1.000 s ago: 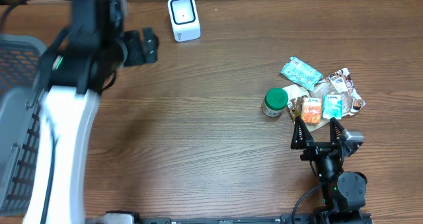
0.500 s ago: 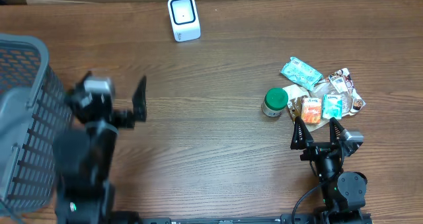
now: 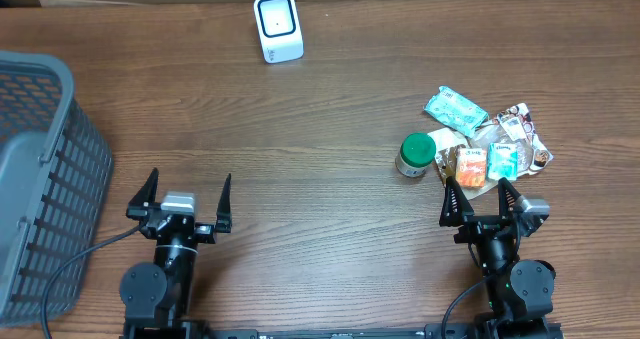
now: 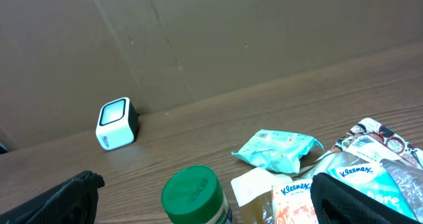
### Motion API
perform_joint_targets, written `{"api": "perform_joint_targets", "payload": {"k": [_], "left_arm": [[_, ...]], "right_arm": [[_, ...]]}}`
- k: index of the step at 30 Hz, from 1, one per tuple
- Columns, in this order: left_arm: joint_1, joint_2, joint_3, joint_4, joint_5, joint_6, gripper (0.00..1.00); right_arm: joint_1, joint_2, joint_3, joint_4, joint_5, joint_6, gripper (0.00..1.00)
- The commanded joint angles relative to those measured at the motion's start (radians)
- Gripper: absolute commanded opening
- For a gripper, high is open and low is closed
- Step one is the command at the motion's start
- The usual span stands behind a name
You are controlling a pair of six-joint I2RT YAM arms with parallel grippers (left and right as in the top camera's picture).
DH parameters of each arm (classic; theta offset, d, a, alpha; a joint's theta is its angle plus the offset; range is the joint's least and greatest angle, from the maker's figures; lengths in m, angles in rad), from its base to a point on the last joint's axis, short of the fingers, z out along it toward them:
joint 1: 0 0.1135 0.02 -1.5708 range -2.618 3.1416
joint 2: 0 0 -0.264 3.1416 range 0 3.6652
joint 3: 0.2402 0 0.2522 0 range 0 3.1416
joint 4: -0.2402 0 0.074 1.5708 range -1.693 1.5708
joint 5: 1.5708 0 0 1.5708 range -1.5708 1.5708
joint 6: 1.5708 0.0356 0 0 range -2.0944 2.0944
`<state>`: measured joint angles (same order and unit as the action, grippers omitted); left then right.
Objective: Scan the item barcode
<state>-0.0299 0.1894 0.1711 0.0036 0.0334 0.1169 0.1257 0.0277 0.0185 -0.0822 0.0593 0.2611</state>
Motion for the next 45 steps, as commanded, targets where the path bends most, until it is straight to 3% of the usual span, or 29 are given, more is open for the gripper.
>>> {"api": "perform_joint_targets", "payload": {"k": [1,8,11,45], "left_arm": [[0.010,-0.050,-0.061,0.009,0.008,0.037,1.00],[0.010,-0.140,-0.168,0.007,-0.017,0.037,0.99],[0.011,-0.190,-0.166,-0.072,-0.022,0.044,1.00],[0.011,-0.185,-0.166,-0.081,-0.018,0.040,0.99]], "right_arm": [[-0.002,-0.010,-0.011,0.005,0.003,0.001,1.00],[-0.002,-0.010,-0.011,0.005,0.003,0.001,1.00],[-0.002,-0.010,-0.011,0.005,0.003,0.001,1.00],[-0.002,-0.010,-0.011,0.005,0.003,0.001,1.00]]}}
